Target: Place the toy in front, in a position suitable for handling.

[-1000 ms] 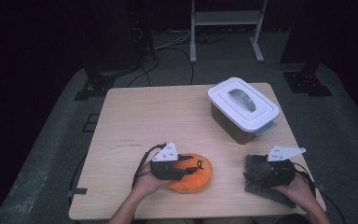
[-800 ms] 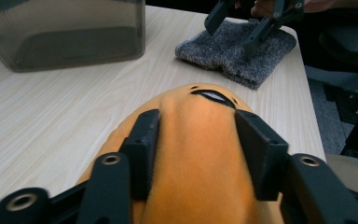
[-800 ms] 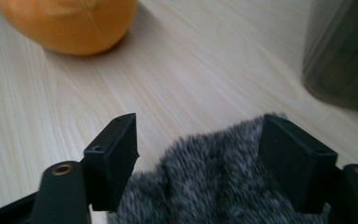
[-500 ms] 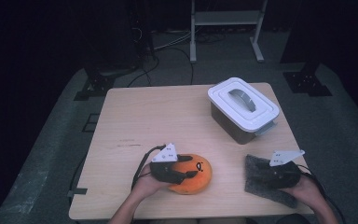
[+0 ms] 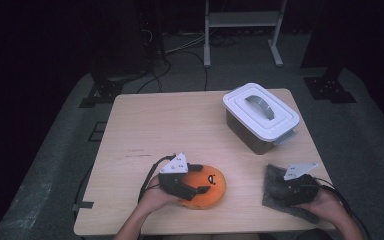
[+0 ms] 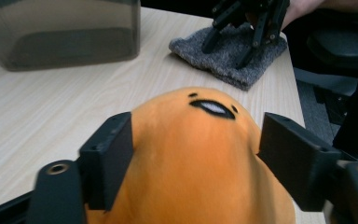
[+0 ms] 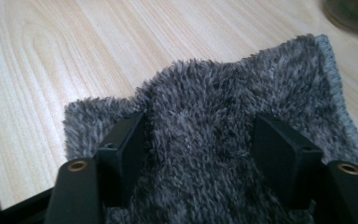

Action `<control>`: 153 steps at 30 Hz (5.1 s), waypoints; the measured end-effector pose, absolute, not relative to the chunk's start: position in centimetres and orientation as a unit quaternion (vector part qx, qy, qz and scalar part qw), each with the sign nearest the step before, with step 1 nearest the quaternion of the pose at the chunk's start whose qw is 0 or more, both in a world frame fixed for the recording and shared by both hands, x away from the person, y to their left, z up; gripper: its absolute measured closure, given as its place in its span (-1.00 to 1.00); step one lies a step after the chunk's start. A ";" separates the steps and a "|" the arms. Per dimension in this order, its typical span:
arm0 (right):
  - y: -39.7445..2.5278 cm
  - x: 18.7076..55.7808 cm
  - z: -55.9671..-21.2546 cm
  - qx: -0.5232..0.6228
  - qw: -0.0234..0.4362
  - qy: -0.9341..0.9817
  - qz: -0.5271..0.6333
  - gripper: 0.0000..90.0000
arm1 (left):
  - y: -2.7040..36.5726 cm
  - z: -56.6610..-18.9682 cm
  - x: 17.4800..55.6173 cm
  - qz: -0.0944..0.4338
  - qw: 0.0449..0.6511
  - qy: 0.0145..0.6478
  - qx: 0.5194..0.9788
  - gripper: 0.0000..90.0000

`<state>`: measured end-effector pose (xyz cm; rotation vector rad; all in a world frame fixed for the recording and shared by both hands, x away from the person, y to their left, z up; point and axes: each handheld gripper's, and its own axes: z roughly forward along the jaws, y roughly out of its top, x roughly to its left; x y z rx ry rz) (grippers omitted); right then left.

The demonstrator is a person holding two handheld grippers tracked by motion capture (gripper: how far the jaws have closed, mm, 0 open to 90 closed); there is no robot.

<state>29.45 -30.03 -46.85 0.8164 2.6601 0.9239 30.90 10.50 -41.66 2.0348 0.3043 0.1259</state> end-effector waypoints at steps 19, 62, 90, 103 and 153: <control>-29.9 29.7 -45.2 0.291 0.094 0.903 0.300 0.72 | 12.9 -42.7 31.5 0.035 0.488 0.146 0.860 -0.48; -18.3 29.7 -42.4 0.192 0.049 0.842 0.502 0.64 | 12.5 -43.5 31.5 0.029 0.498 0.133 0.856 -0.43; -15.8 28.3 -42.0 0.153 0.102 0.843 0.505 0.63 | 13.2 -43.2 31.9 0.035 0.501 0.164 0.849 -0.22; -18.0 29.1 -42.3 0.184 0.098 0.831 0.516 0.63 | 13.1 -43.4 32.2 0.029 0.512 0.175 0.840 -0.33; -18.6 29.5 -42.5 0.184 0.056 0.841 0.506 0.62 | 12.8 -42.7 31.4 0.023 0.498 0.102 0.861 -0.53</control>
